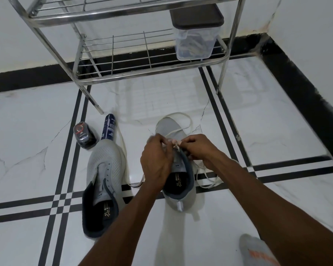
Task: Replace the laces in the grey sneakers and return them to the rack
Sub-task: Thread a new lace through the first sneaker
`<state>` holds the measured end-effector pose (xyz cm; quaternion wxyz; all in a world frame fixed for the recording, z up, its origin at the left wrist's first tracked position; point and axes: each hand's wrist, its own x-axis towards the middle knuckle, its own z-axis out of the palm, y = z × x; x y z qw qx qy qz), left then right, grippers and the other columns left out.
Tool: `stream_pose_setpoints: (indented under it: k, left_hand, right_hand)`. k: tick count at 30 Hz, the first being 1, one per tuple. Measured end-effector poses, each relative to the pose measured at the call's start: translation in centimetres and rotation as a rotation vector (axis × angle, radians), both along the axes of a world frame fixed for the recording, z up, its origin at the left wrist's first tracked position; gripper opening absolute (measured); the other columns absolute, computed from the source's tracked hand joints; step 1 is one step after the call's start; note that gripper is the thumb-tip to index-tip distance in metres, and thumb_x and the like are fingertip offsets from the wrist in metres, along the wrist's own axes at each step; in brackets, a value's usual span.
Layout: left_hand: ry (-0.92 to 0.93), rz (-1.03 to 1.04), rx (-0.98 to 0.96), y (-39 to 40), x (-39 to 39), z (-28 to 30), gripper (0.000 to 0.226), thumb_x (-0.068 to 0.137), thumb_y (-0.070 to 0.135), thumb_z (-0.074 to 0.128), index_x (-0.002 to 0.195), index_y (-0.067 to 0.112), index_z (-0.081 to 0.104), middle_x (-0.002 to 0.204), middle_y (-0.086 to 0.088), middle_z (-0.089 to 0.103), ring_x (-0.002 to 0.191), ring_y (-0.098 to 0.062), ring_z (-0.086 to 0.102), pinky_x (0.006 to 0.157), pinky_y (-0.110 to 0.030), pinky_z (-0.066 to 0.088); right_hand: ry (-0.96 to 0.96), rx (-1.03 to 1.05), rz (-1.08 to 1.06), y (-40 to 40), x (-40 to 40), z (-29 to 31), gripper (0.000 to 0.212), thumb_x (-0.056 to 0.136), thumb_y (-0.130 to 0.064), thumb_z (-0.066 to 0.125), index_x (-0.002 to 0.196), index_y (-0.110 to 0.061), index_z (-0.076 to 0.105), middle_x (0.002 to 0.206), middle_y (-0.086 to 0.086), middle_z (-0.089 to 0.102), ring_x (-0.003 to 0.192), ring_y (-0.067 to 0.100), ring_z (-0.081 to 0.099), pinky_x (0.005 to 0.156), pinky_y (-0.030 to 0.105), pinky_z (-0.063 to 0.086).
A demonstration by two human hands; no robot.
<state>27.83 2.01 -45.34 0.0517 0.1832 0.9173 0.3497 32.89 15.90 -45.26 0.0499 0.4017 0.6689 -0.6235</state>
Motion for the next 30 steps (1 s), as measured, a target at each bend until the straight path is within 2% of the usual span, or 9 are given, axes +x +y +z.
stream_pose_setpoints:
  k: [4, 9, 11, 13, 16, 18, 21, 24, 30]
  left_hand:
    - [-0.214, -0.052, -0.050, 0.0, 0.8, 0.4, 0.042, 0.092, 0.056, 0.056, 0.060, 0.029, 0.061, 0.066, 0.005, 0.068, 0.071, -0.019, 0.066, 0.069, -0.032, 0.054]
    - [-0.244, -0.004, -0.044, -0.7, 0.4, 0.1, 0.027, 0.083, 0.043, 0.063, 0.074, 0.020, 0.074, 0.068, 0.006, 0.070, 0.069, -0.016, 0.066, 0.072, -0.034, 0.057]
    - [-0.245, 0.014, -0.025, -0.7, 0.7, 0.0, 0.025, 0.083, 0.041, 0.062, 0.075, 0.020, 0.075, 0.067, 0.006, 0.070, 0.067, -0.014, 0.064, 0.070, -0.033, 0.057]
    - [-0.234, 0.022, -0.022, -0.7, 1.1, 0.0, 0.025, 0.082, 0.040, 0.061, 0.074, 0.021, 0.074, 0.066, 0.006, 0.069, 0.066, -0.013, 0.064, 0.068, -0.032, 0.056]
    - [-0.208, 0.008, -0.023, -0.7, 0.9, -0.1, 0.025, 0.082, 0.039, 0.062, 0.072, 0.019, 0.074, 0.064, 0.004, 0.068, 0.064, -0.013, 0.063, 0.065, -0.031, 0.055]
    - [-0.209, 0.009, -0.016, -0.6, 0.8, 0.0, 0.025, 0.082, 0.039, 0.062, 0.073, 0.019, 0.075, 0.064, 0.004, 0.069, 0.063, -0.012, 0.063, 0.065, -0.030, 0.055]
    - [-0.172, -0.005, -0.007, -0.5, 0.6, -0.3, 0.028, 0.084, 0.043, 0.063, 0.075, 0.021, 0.077, 0.066, 0.006, 0.070, 0.065, -0.013, 0.065, 0.065, -0.029, 0.054]
    - [-0.144, -0.026, 0.001, -0.6, 0.4, -0.8, 0.027, 0.088, 0.044, 0.064, 0.084, 0.023, 0.080, 0.074, 0.007, 0.074, 0.070, -0.013, 0.067, 0.068, -0.030, 0.056]
    - [0.024, 0.191, 0.203, -0.5, -0.7, 0.2, 0.020, 0.094, 0.037, 0.061, 0.086, 0.019, 0.065, 0.078, 0.006, 0.063, 0.071, -0.011, 0.058, 0.063, -0.029, 0.044]
  right_hand:
    - [-0.019, 0.089, 0.047, -0.1, -0.6, 0.4, 0.012, 0.094, -0.011, 0.061, 0.093, -0.007, 0.072, 0.078, 0.006, 0.068, 0.067, 0.014, 0.063, 0.056, 0.024, 0.053]
    - [0.019, 0.073, -0.008, 1.5, -0.1, 1.1, 0.015, 0.097, -0.008, 0.054, 0.088, -0.005, 0.065, 0.079, 0.013, 0.066, 0.068, 0.019, 0.065, 0.068, 0.037, 0.060]
    - [0.038, 0.359, -0.255, 3.8, 0.5, 0.9, 0.019, 0.096, -0.009, 0.051, 0.086, 0.000, 0.064, 0.086, 0.018, 0.066, 0.076, 0.026, 0.068, 0.072, 0.042, 0.061]
    - [0.018, 0.655, -0.341, 5.7, 1.4, 0.6, 0.017, 0.095, -0.005, 0.051, 0.093, 0.007, 0.064, 0.098, 0.022, 0.065, 0.091, 0.034, 0.067, 0.078, 0.034, 0.053]
    - [-0.016, 0.734, -0.069, 4.8, 1.9, 0.0, 0.040, 0.092, -0.015, 0.066, 0.128, -0.003, 0.055, 0.131, 0.019, 0.052, 0.120, 0.034, 0.053, 0.097, 0.036, 0.043]
    - [0.018, 0.753, 0.166, 2.9, 1.5, -0.7, 0.049, 0.088, -0.032, 0.068, 0.133, -0.015, 0.058, 0.133, 0.012, 0.055, 0.126, 0.035, 0.049, 0.103, 0.043, 0.041]
    - [-0.019, 0.823, 0.418, 0.4, 1.0, -1.1, 0.032, 0.091, -0.040, 0.063, 0.117, -0.023, 0.071, 0.121, 0.004, 0.063, 0.117, 0.031, 0.053, 0.097, 0.044, 0.043]
    - [-0.026, 0.977, 0.455, -0.1, 1.0, -0.9, 0.018, 0.097, -0.035, 0.059, 0.101, -0.023, 0.072, 0.105, 0.001, 0.064, 0.104, 0.027, 0.056, 0.087, 0.040, 0.042]
    - [0.100, 0.813, 0.437, 0.2, 1.1, -1.5, 0.013, 0.093, -0.026, 0.063, 0.086, -0.016, 0.069, 0.089, 0.002, 0.060, 0.085, 0.022, 0.059, 0.077, 0.041, 0.051]
